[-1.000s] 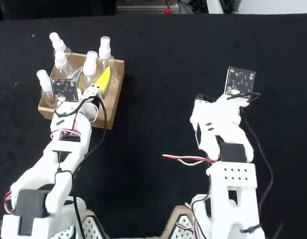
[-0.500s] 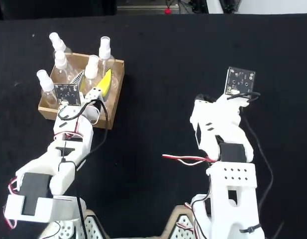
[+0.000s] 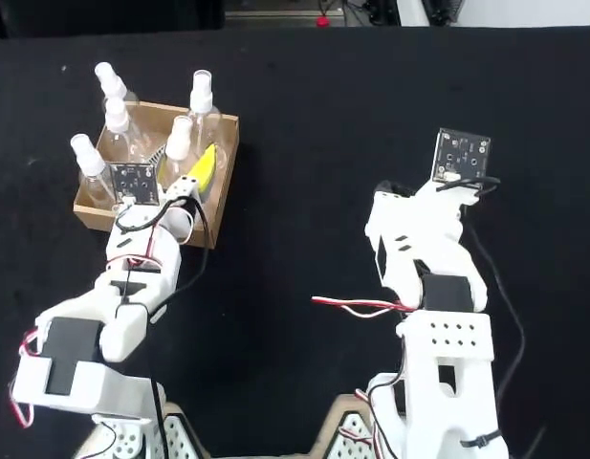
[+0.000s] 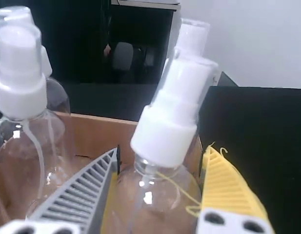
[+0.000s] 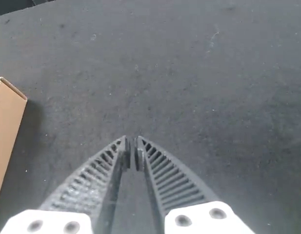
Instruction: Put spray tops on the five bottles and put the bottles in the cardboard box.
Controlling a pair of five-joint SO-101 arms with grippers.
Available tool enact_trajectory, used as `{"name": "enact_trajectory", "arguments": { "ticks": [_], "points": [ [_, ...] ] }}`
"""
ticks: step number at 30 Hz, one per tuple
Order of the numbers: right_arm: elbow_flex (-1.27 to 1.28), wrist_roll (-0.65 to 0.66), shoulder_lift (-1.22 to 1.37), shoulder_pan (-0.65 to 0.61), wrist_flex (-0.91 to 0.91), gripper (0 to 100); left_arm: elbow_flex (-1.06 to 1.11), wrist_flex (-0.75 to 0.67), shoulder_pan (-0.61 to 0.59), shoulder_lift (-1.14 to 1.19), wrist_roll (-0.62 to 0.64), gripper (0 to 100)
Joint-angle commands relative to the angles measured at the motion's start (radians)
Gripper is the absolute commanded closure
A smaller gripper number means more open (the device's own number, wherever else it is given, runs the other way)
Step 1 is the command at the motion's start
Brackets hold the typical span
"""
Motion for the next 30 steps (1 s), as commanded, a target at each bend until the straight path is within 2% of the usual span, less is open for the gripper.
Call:
{"name": "enact_trajectory", "arguments": {
  "ticks": [1, 27, 30],
  "points": [
    [-0.064, -0.009, -0.013, 0.009, -0.028, 97.2, -0.042, -0.025, 0.010, 0.012, 0.011, 74],
    [-0.064, -0.005, -0.013, 0.009, -0.028, 97.2, -0.033, -0.017, 0.012, 0.015, 0.005, 74],
    [-0.064, -0.005, -0.013, 0.009, -0.028, 97.2, -0.033, -0.015, 0.012, 0.017, 0.005, 70]
  ]
}}
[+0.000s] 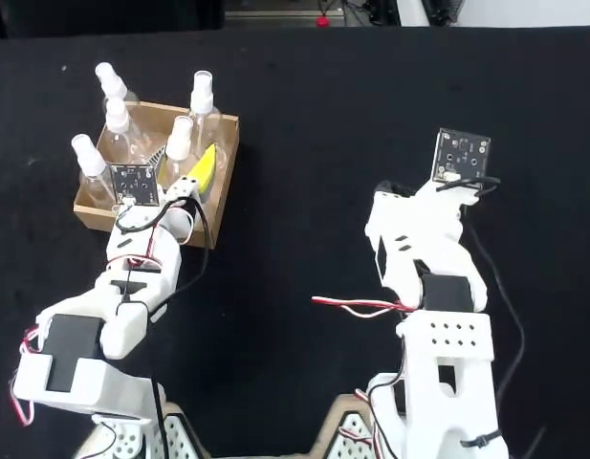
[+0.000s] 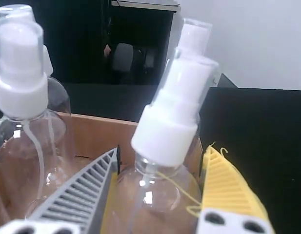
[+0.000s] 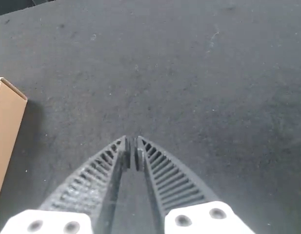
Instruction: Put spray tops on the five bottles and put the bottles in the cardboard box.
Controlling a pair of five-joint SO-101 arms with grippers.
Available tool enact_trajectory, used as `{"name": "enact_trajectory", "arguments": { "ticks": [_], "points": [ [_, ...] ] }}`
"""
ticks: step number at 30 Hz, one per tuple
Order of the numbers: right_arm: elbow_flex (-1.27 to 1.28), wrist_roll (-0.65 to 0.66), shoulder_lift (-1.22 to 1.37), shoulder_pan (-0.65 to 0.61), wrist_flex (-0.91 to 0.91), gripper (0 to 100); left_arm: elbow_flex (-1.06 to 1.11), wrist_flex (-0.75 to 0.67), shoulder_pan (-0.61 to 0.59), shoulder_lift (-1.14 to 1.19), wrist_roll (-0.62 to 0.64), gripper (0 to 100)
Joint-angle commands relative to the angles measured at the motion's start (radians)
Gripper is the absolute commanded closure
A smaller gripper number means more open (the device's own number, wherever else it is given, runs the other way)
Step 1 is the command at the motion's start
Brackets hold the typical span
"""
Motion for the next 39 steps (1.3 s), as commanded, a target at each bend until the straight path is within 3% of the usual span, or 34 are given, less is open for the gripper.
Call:
{"name": "enact_trajectory", "arguments": {
  "ticks": [1, 18, 26, 39],
  "points": [
    [-0.064, -0.006, -0.013, 0.009, -0.029, 97.2, -0.027, -0.008, 0.012, -0.002, 0.002, 68],
    [-0.065, -0.008, -0.013, 0.009, -0.029, 97.2, -0.010, -0.015, -0.001, -0.017, 0.002, 69],
    [-0.065, -0.009, -0.013, 0.009, -0.029, 97.2, 0.094, 0.005, -0.001, -0.221, -0.003, 69],
    [-0.065, -0.009, -0.013, 0.009, -0.029, 97.2, 0.205, 0.440, 0.001, -0.624, -0.034, 69]
  ]
}}
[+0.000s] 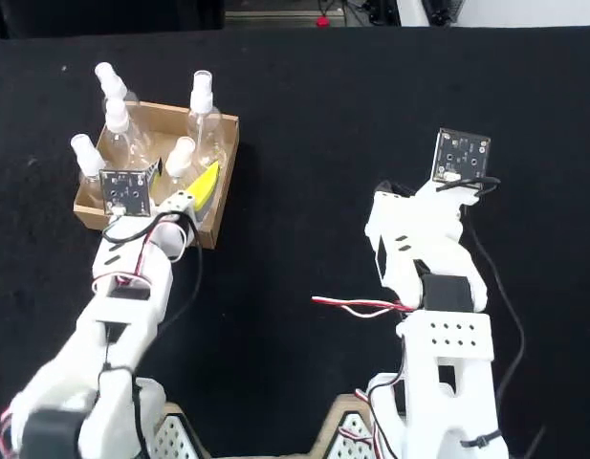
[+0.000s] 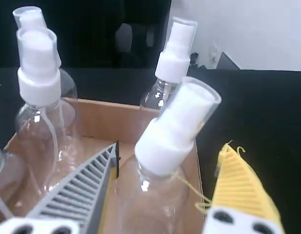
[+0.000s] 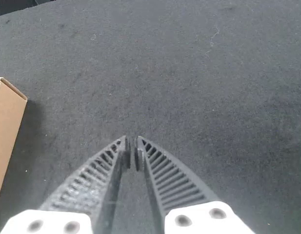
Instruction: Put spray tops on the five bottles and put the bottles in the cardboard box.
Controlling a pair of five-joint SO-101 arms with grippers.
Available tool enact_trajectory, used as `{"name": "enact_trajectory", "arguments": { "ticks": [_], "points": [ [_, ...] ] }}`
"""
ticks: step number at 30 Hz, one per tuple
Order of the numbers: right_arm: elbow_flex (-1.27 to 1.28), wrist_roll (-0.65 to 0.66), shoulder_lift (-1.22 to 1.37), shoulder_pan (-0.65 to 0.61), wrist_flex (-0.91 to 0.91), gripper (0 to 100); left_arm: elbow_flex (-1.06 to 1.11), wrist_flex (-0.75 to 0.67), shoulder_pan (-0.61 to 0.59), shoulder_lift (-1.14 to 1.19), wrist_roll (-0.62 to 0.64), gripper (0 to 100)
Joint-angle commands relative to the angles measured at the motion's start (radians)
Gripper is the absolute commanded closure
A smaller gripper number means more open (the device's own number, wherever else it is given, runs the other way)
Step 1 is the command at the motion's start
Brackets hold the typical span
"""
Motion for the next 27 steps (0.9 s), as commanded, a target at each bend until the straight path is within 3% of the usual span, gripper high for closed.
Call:
{"name": "enact_trajectory", "arguments": {
  "ticks": [1, 5, 15, 20, 27],
  "points": [
    [-0.064, -0.008, -0.013, 0.009, -0.029, 97.2, 0.033, 0.130, 0.001, -0.189, -0.011, 69],
    [-0.061, -0.006, -0.013, 0.009, -0.029, 97.2, 0.113, 0.206, -0.001, -0.344, -0.009, 69],
    [-0.054, -0.009, -0.010, 0.009, -0.029, 97.2, 0.334, 0.230, -0.035, -0.684, -0.009, 69],
    [-0.054, -0.009, -0.010, 0.011, -0.032, 97.2, 0.343, 0.457, -0.124, -0.845, -0.006, 69],
    [0.058, -0.009, -0.013, 0.015, -0.236, 97.6, 0.343, 0.976, -0.151, -1.148, -0.006, 69]
  ]
}}
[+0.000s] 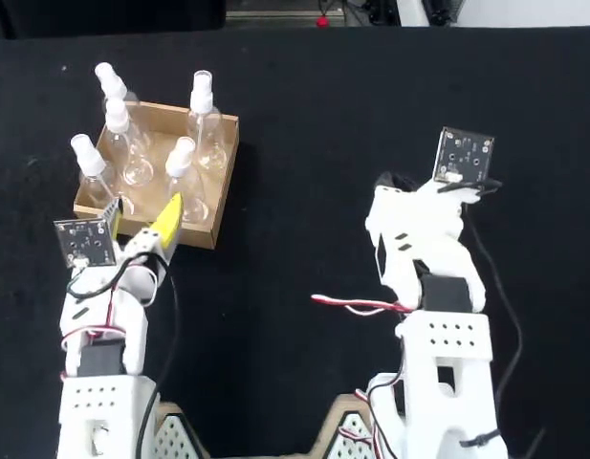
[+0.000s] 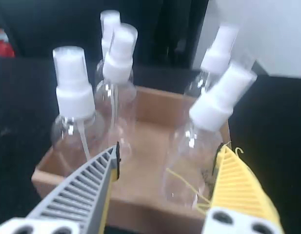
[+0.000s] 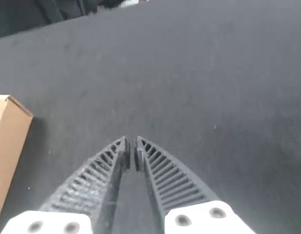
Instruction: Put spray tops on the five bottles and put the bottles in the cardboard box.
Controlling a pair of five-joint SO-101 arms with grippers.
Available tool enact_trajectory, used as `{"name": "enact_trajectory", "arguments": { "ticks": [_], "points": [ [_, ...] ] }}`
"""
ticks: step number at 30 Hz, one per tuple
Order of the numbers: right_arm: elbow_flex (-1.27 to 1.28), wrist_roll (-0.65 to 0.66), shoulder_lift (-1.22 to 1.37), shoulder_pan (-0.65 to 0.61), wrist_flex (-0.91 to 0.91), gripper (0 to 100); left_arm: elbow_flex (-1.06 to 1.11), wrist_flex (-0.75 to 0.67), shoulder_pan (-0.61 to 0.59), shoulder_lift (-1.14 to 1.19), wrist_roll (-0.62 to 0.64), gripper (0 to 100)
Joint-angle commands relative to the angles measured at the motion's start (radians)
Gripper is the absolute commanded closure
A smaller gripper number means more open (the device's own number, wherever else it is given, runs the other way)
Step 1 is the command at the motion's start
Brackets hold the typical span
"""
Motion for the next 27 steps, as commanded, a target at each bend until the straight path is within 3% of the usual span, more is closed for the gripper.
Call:
{"name": "enact_trajectory", "arguments": {
  "ticks": [1, 5, 9, 11, 15, 18, 27],
  "points": [
    [0.036, -0.011, -0.013, 0.014, -0.146, 97.6, 0.019, 0.356, -0.015, -0.221, -0.002, 69],
    [0.087, -0.011, -0.013, 0.009, -0.242, 97.6, 0.010, 0.658, -0.015, -0.367, -0.002, 69],
    [0.096, -0.011, -0.015, -0.008, -0.262, 97.7, 0.012, 0.776, -0.018, -0.321, 0.000, 70],
    [0.091, -0.011, -0.015, -0.018, -0.262, 97.7, 0.012, 0.795, -0.027, -0.321, 0.000, 75],
    [0.087, -0.006, -0.015, -0.032, -0.253, 97.7, 0.012, 0.799, -0.054, -0.321, -0.006, 96],
    [0.117, -0.003, -0.015, 0.003, -0.199, 97.7, 0.012, 0.812, -0.094, -0.319, -0.003, 91],
    [0.160, -0.003, -0.179, 0.055, 0.006, 97.3, 0.012, 0.812, -0.156, -0.316, -0.003, 90]
  ]
}}
